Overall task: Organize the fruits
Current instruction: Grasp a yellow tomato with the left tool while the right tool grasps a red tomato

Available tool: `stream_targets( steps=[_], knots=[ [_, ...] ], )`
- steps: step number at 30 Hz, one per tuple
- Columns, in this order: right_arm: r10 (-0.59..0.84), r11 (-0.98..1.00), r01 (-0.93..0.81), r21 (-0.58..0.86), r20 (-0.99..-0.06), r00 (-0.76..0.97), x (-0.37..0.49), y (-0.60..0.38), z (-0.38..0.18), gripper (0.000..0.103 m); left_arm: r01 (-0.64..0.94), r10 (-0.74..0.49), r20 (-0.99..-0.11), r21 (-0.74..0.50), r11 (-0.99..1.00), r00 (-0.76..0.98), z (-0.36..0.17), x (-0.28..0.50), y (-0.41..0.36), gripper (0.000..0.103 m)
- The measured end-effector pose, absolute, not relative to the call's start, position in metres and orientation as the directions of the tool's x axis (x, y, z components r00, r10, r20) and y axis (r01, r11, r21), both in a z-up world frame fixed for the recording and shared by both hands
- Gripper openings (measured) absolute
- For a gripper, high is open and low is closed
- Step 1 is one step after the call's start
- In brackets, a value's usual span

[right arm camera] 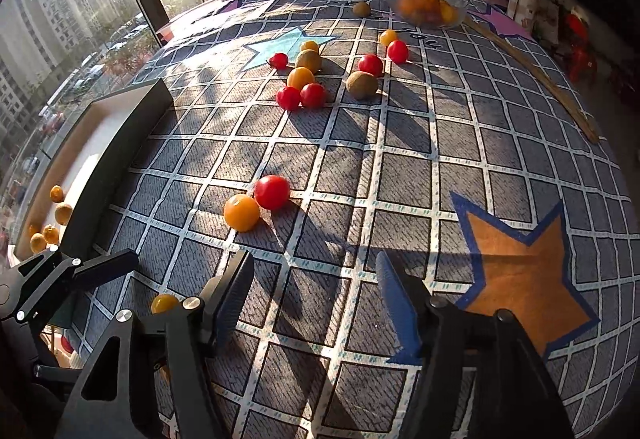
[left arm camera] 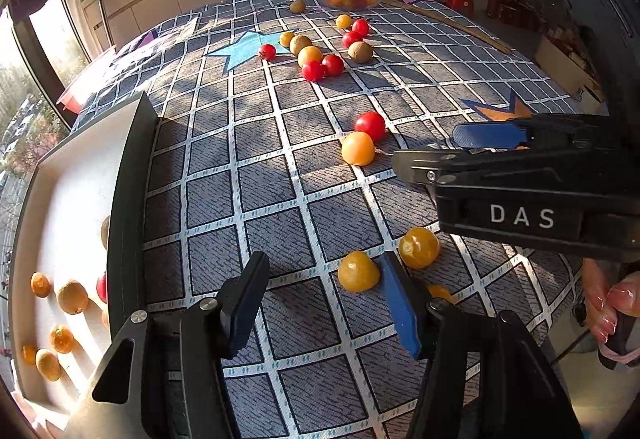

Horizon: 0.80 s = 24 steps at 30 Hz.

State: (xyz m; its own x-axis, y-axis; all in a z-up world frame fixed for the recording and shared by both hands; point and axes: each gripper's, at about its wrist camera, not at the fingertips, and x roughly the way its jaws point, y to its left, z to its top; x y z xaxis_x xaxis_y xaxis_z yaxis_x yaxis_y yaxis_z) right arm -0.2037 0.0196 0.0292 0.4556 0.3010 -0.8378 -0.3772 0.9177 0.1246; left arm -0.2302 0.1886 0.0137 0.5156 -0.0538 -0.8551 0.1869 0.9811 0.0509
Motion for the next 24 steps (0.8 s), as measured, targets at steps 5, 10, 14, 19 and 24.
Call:
stream_targets(
  steps=[5, 10, 14, 19, 24],
  knots=[
    [0.313, 0.903, -0.416, 0.109, -0.829, 0.463, -0.191, 0.036, 0.029, 0.065, 0.175, -0.079, -0.858, 0.013, 0.984, 0.508, 0.014, -0.23, 0.189, 0.051],
    [0.291, 0.894, -0.444, 0.055, -0.825, 0.484, -0.19, 0.05, 0.028, 0.041, 0.194, -0.088, -0.854, 0.015, 0.981, 0.512, 0.014, -0.232, 0.182, 0.035],
    [0.31, 0.896, -0.437, 0.082, -0.818, 0.484, -0.191, 0.046, 0.029, 0.021, 0.212, -0.104, -0.852, 0.008, 0.977, 0.513, 0.015, -0.233, 0.177, 0.021],
    [0.377, 0.899, -0.387, 0.204, -0.811, 0.448, -0.195, 0.021, 0.029, 0.021, 0.203, -0.142, -0.854, -0.044, 0.978, 0.5, 0.017, -0.234, 0.187, 0.021],
    [0.403, 0.901, -0.339, 0.269, -0.809, 0.427, -0.205, -0.002, 0.027, 0.021, 0.2, -0.146, -0.851, -0.049, 0.979, 0.504, 0.021, -0.239, 0.192, 0.021]
  ],
)
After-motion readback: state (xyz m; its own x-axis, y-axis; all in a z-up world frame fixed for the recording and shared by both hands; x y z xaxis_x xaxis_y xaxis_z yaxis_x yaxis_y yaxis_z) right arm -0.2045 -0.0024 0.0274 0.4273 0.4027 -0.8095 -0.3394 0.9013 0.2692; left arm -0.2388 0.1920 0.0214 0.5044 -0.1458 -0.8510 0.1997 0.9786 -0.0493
